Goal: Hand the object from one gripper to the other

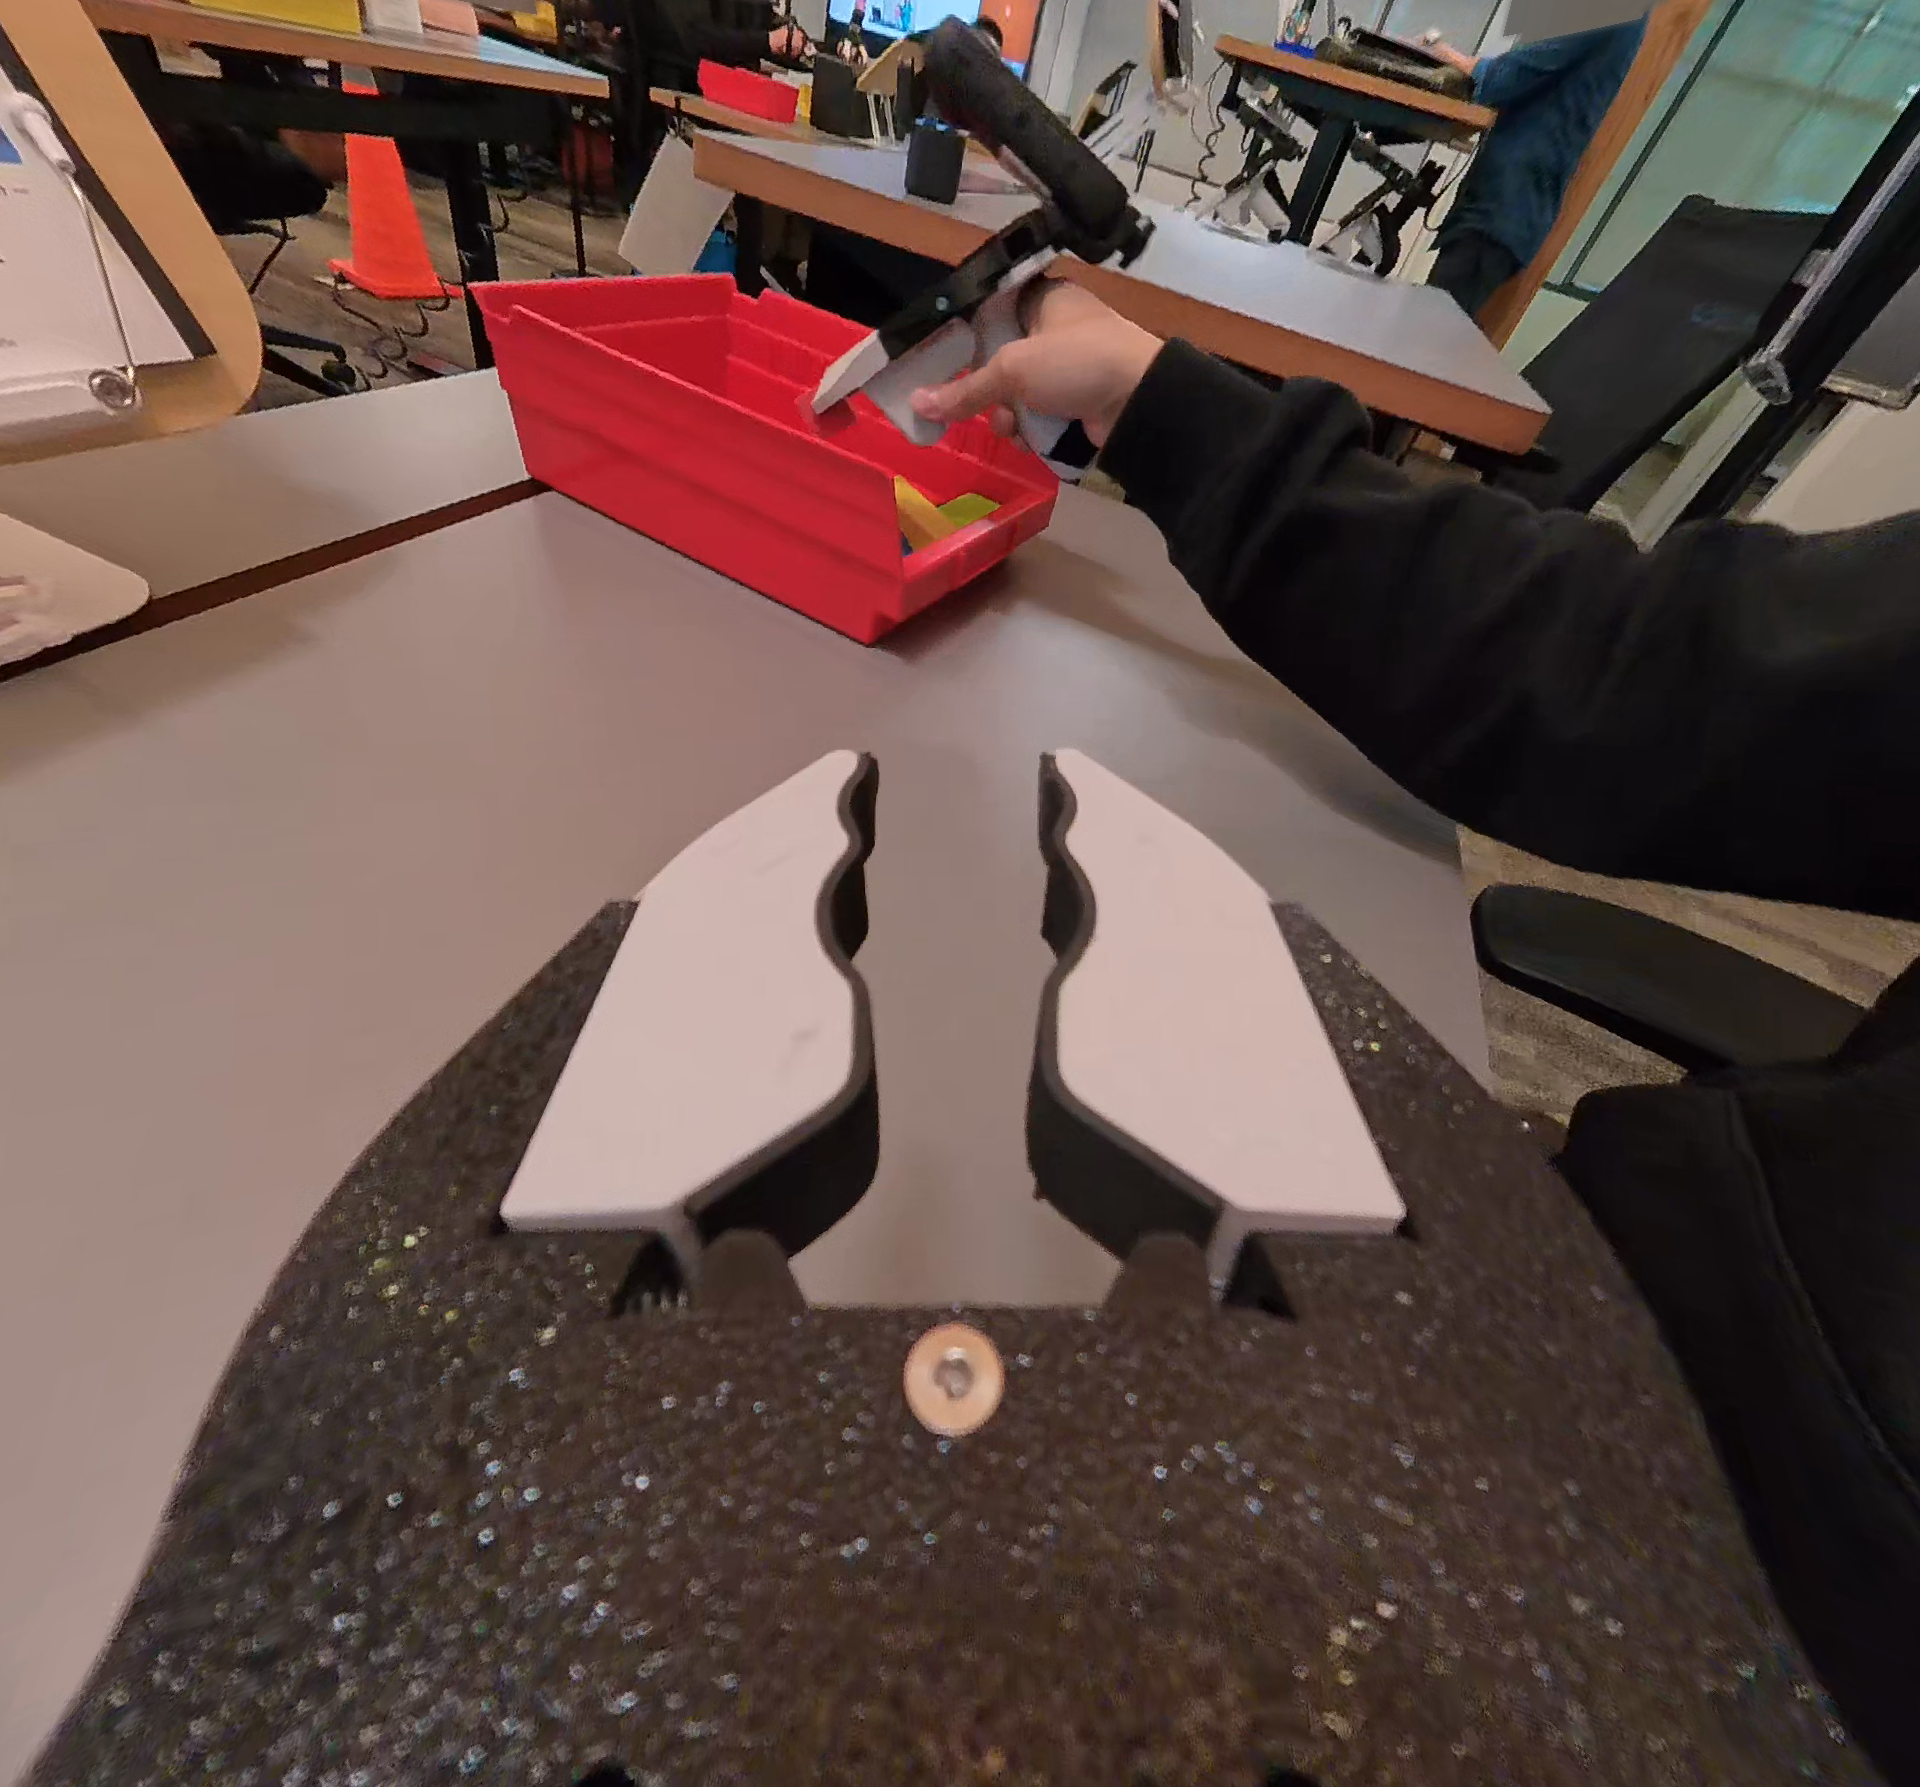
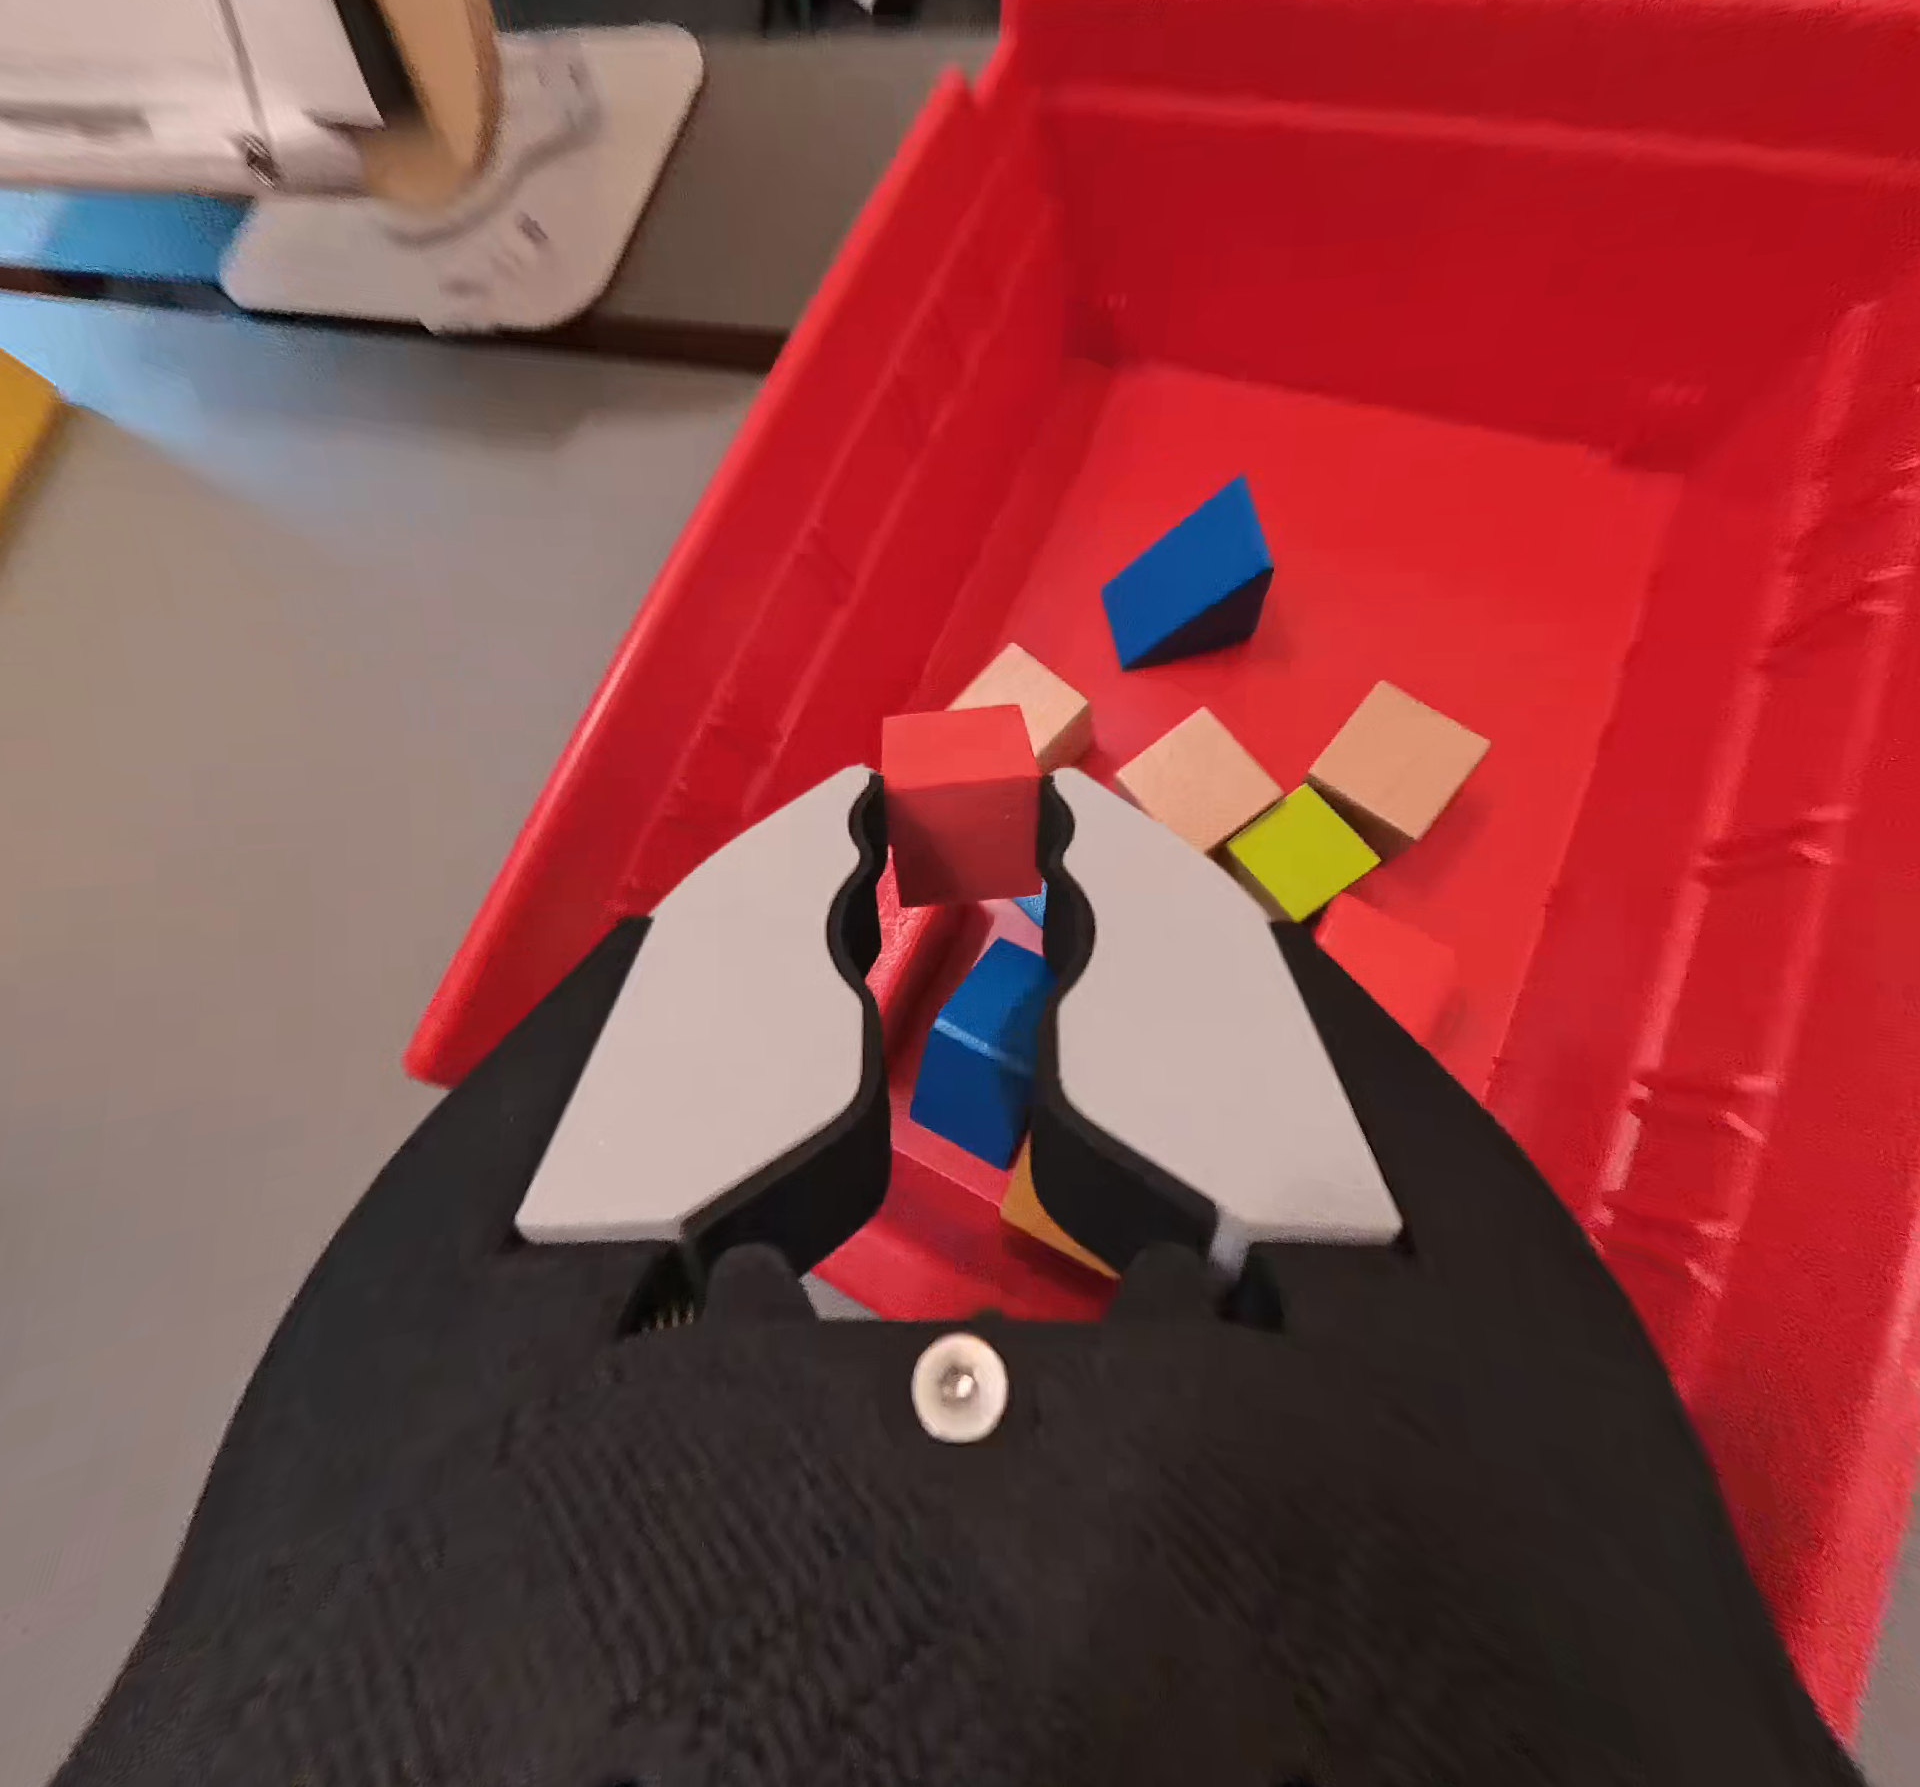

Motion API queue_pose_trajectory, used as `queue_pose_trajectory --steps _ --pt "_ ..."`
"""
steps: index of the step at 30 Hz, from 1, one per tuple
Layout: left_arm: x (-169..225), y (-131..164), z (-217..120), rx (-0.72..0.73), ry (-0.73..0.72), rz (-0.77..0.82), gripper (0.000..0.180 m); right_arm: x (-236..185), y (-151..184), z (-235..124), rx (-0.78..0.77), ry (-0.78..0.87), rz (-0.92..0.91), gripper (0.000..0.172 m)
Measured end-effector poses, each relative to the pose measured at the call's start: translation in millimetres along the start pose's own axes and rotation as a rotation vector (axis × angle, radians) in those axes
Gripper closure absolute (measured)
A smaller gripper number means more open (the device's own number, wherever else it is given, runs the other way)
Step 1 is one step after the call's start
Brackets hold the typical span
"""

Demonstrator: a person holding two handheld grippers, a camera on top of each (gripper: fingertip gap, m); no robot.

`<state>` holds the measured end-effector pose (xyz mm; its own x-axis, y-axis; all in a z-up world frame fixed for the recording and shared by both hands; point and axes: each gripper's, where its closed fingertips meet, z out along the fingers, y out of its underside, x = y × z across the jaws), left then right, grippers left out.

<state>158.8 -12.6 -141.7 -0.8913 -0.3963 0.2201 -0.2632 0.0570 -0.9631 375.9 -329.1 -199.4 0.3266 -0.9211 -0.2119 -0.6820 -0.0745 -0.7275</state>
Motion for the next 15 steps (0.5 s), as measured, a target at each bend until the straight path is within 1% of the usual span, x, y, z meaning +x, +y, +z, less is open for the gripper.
queue_pose_trajectory --steps 4,8,11,12,14,15 --pt "0.7 3.9 -5.1 -0.024 -0.007 0.024 0.152 5.5 11.1 23.3 -0.100 0.050 -0.004 0.144" --pt "-1.9 8.8 -13.2 -0.042 -0.021 0.034 0.152 18.4 13.9 29.6 -0.121 0.108 0.030 0.144" --pt "-6.3 10.3 -18.4 -0.028 -0.033 0.021 0.152 12.6 11.9 32.3 -0.103 0.053 0.059 0.143" --pt "-9.7 9.7 -20.8 -0.018 -0.047 0.017 0.152 11.9 14.1 31.2 -0.118 0.056 0.050 0.139" --pt "-21.5 4.7 -30.1 0.014 -0.108 0.007 0.151 14.8 10.3 24.8 -0.080 0.117 -0.006 0.109" --pt "-29.8 -0.1 -38.1 0.039 -0.151 0.001 0.150 13.4 7.1 18.6 -0.048 0.140 -0.037 0.101"
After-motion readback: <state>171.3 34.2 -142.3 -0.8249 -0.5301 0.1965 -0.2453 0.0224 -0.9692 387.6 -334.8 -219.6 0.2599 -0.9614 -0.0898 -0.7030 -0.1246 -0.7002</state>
